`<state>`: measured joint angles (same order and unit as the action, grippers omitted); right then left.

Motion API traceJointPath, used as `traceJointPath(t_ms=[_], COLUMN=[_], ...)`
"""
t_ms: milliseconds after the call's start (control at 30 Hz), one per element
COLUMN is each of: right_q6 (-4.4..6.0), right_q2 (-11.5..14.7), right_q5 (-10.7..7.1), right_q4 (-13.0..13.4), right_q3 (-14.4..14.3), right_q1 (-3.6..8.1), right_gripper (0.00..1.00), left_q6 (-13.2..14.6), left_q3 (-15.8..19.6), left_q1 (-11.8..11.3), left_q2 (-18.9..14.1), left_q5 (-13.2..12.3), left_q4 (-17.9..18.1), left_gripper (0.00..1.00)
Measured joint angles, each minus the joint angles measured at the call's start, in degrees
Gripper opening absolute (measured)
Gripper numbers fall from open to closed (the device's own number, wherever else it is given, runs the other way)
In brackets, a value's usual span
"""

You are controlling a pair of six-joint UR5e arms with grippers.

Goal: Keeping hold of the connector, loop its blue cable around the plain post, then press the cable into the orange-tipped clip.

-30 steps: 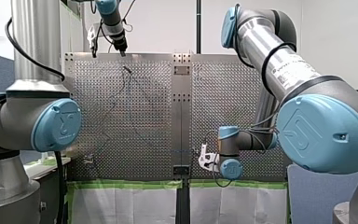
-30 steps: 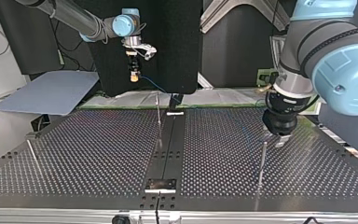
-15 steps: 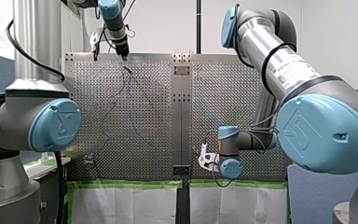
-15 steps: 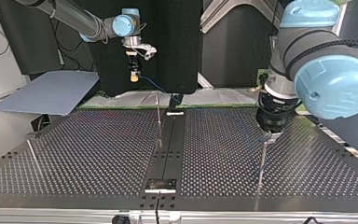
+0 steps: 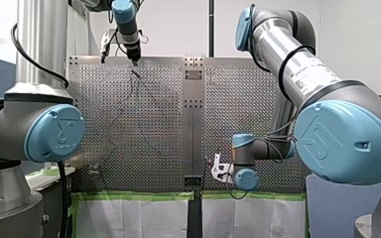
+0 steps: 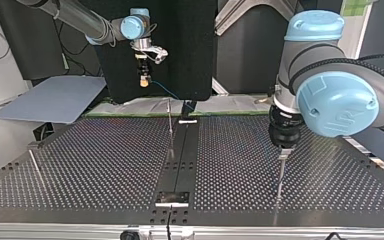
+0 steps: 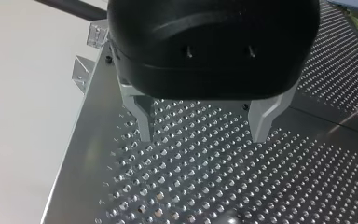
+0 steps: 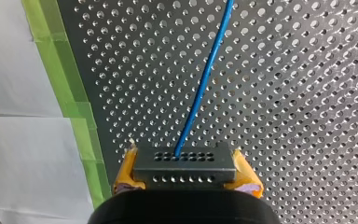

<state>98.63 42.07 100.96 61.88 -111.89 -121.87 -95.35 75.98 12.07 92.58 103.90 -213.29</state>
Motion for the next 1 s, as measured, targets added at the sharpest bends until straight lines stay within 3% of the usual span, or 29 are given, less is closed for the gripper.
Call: traceJointPath(t_ms=[600,1000], right_q6=[0.43,0.61], right_q2=[0.0,0.0], right_q5=[-0.02,-0.02], right_q4=[0.6,0.5], right_q3=[0.0,0.0], right_q1=[0.0,-0.11], right_gripper=[0.0,0.0], left_q6=[8.8,15.0], left_q3=[-8.0,-8.7], left_q1=[8.1,13.9], left_q2=[7.7,13.8], left_q5=[7.6,13.7], left_q4=[4.5,5.4], left_gripper=[1.0,1.0])
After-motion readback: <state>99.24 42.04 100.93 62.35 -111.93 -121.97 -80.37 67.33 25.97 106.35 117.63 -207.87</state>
